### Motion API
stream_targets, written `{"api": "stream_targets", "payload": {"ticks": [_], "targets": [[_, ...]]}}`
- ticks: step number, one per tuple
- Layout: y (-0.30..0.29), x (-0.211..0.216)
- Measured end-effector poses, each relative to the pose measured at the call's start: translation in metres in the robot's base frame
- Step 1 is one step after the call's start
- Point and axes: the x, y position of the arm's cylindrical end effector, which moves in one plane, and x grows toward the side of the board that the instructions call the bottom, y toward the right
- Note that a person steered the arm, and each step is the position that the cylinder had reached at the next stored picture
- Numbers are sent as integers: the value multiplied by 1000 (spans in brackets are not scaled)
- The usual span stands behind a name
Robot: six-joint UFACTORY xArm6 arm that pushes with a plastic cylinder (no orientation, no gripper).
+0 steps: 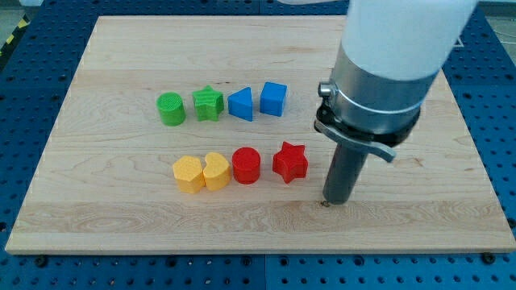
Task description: Push the red star to the top of the red circle
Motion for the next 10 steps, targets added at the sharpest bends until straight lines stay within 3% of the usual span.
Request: {"api": "stream_targets", "payload": {"ticks": [1, 2, 6, 10], "targets": [[-4, -14], [-10, 9], [-52, -69], [-89, -97]]}}
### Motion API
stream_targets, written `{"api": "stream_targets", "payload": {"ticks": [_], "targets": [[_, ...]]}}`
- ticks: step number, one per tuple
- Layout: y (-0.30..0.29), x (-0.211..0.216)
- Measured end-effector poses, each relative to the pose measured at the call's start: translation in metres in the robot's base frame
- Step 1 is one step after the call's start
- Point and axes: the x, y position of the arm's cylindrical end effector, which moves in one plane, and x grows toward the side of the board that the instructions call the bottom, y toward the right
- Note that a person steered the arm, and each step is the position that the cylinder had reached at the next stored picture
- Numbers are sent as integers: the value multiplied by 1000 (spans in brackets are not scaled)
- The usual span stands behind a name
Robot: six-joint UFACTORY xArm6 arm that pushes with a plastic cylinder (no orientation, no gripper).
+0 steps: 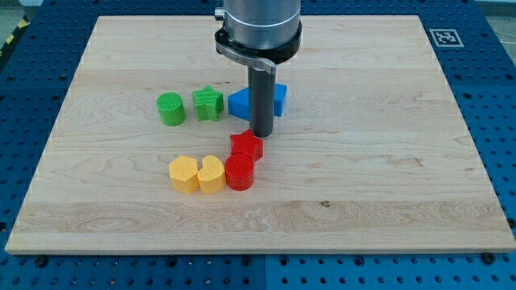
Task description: Push the red star to the top of the red circle
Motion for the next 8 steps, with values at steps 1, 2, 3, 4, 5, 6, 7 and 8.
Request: {"api": "stream_targets", "payload": {"ticks": [1, 2, 3, 4, 5, 6, 7, 8], "targets": [[0, 0], [20, 0], [43, 0], [60, 0], [69, 0], [71, 0], [101, 1], [129, 31]]}}
